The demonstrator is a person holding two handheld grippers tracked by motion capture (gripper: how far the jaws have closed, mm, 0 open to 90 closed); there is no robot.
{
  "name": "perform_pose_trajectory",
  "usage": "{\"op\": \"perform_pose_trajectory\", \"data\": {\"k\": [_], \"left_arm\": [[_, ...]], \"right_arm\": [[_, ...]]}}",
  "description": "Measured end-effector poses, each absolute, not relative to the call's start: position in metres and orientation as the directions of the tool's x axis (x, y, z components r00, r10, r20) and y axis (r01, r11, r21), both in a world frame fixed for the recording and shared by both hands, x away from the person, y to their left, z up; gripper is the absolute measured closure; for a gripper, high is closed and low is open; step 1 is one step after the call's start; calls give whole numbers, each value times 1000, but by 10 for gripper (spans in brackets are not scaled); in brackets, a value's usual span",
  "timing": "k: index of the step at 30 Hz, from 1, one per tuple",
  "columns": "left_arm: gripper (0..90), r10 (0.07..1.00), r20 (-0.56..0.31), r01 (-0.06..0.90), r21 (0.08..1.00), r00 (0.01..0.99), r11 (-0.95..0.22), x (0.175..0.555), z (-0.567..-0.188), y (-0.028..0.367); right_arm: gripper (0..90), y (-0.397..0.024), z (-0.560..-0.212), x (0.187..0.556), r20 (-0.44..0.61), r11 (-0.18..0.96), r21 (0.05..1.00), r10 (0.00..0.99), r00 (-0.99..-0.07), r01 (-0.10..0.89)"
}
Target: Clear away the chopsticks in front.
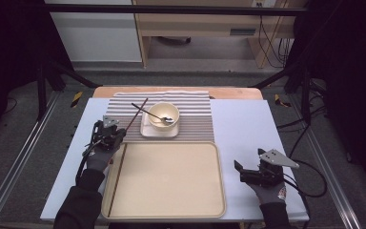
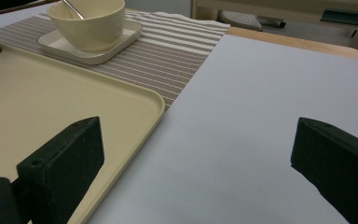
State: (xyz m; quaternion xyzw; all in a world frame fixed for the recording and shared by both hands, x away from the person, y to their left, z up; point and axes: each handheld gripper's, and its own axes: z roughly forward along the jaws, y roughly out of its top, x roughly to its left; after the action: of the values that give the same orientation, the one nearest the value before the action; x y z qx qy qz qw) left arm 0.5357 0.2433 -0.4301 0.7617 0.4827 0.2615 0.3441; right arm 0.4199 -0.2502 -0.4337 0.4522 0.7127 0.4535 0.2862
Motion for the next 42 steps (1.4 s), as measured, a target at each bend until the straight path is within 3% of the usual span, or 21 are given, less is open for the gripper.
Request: {"op": "perform_pose_trajectory", "data": {"k": [24,42], "left_arm": [[849,936,80,566,777,343,-274,480,-428,271],[849,949,62,581,778,308,-240,419,-430,267]], "right_arm": [[28,-250,-433,417,8,173,909,903,-430,380],[28,-249,-434,417,5,177,908,901,-434,379]]}}
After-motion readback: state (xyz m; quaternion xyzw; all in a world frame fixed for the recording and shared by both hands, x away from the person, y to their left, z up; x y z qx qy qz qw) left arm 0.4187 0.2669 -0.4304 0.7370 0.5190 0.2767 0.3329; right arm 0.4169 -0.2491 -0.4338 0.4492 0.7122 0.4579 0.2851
